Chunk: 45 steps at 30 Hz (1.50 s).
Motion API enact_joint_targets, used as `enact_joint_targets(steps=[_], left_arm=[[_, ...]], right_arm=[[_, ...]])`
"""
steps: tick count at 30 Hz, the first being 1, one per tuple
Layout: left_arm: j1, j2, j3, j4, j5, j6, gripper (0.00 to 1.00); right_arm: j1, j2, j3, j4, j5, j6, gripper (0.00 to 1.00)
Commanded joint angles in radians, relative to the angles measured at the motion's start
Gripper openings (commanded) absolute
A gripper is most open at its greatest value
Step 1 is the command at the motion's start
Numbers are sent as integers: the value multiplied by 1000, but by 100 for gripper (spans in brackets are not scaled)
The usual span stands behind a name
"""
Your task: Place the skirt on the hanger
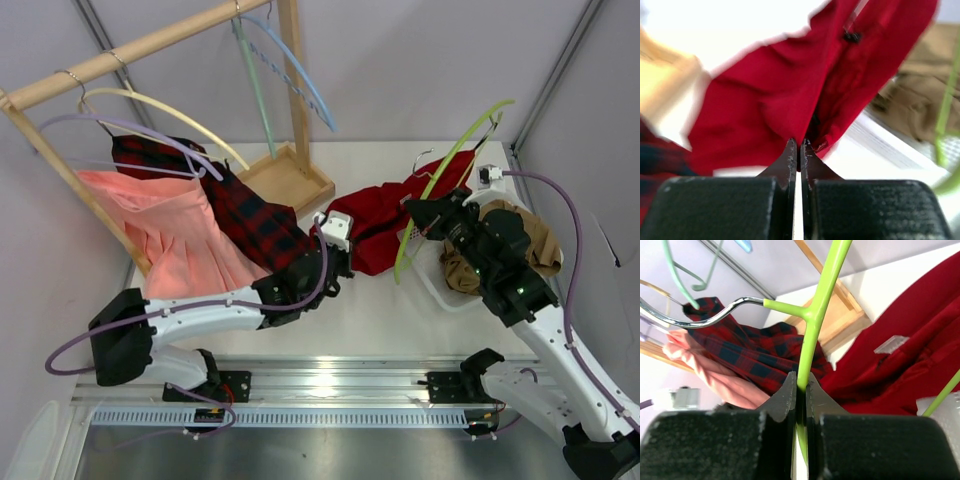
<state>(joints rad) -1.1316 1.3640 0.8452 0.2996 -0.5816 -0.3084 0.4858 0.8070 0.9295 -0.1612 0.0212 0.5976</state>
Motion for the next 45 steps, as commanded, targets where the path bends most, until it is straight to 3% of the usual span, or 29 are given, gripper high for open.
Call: enact_joint_targets(steps=[1, 3, 7, 13, 23, 30, 45], left_arm=[[1, -58, -7, 163, -176, 289, 0], [0, -89, -41, 225, -126, 342, 0], [-17, -103, -119, 250, -23, 237, 0], [-134, -54, -163, 283, -17, 215, 0], [-151, -19, -187, 251, 137, 132, 0], [-168, 61, -186, 300, 244, 111, 0], [-261, 147, -210, 414, 151, 118, 0]], right_arm=[[-10, -38, 46, 149, 31, -19, 0], [-12, -38, 51, 187, 26, -13, 0], [-12, -46, 23, 221, 37, 17, 0], [-10, -78, -34, 223, 48, 41, 0], [-12, -159, -23, -29, 123, 1, 0], [-10, -276, -92, -49, 169, 62, 0], [-12, -353, -221, 91, 220, 48, 0]])
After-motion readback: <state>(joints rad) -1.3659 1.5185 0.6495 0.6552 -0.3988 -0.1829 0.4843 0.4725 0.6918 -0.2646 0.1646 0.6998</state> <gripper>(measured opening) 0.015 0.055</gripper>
